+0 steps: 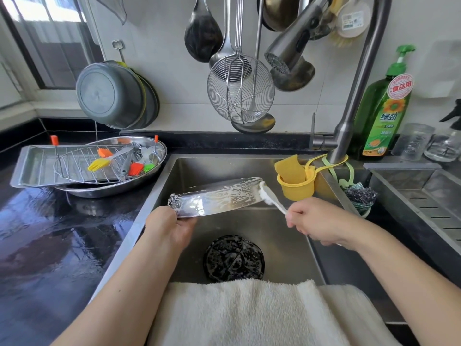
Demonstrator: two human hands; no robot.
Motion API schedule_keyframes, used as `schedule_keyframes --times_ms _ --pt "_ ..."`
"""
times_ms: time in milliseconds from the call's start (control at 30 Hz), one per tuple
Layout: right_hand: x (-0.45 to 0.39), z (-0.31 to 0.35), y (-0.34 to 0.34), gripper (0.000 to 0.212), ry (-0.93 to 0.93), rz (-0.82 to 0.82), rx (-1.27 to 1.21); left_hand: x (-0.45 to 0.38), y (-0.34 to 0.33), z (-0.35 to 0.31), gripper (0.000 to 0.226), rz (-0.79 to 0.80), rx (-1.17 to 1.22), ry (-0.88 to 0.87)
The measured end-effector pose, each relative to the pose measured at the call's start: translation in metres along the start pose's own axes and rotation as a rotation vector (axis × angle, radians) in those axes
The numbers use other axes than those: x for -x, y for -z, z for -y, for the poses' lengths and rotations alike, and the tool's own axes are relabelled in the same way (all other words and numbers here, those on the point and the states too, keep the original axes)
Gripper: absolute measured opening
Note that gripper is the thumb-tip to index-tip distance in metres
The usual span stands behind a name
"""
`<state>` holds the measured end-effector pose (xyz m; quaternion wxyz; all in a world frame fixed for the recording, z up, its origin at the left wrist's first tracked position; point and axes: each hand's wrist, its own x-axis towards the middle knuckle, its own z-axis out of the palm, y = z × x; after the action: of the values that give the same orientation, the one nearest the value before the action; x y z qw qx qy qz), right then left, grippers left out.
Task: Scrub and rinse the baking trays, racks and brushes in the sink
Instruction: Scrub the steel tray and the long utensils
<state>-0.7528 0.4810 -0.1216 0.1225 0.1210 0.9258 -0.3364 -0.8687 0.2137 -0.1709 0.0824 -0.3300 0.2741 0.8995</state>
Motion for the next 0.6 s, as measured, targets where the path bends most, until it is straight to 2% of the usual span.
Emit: schedule_keyframes --times_ms 67,133,233,367,433,500,600 --pt "0.006 0.007 -0.004 0.025 0.094 0.029 0.015 0.009 -0.002 0.001 0.046 0.009 0.015 0.003" --pt "0.008 0.015 -0.012 0.027 0.167 0.007 0.164 0.023 -0.005 0.007 0.044 0.049 -0.043 -0.050" --pt "0.009 0.027 -0.028 0.033 0.215 -0.055 0.298 0.040 -0.006 0.017 0.036 0.148 -0.205 -0.120" --pt "0.011 0.047 -0.056 0.040 0.269 -0.087 0.351 0.048 -0.010 0.029 0.028 0.188 -0.396 -0.188" --pt "0.010 0.048 -0.057 0.042 0.251 -0.096 0.355 0.048 -0.010 0.031 0.024 0.205 -0.450 -0.193" --pt "0.012 0.041 -0.046 0.044 0.175 -0.036 0.411 0.045 -0.008 0.030 0.023 0.229 -0.508 -0.199" --pt "0.013 0.020 -0.023 0.033 0.050 0.044 0.532 0.033 -0.004 0.020 0.022 0.190 -0.596 -0.313"
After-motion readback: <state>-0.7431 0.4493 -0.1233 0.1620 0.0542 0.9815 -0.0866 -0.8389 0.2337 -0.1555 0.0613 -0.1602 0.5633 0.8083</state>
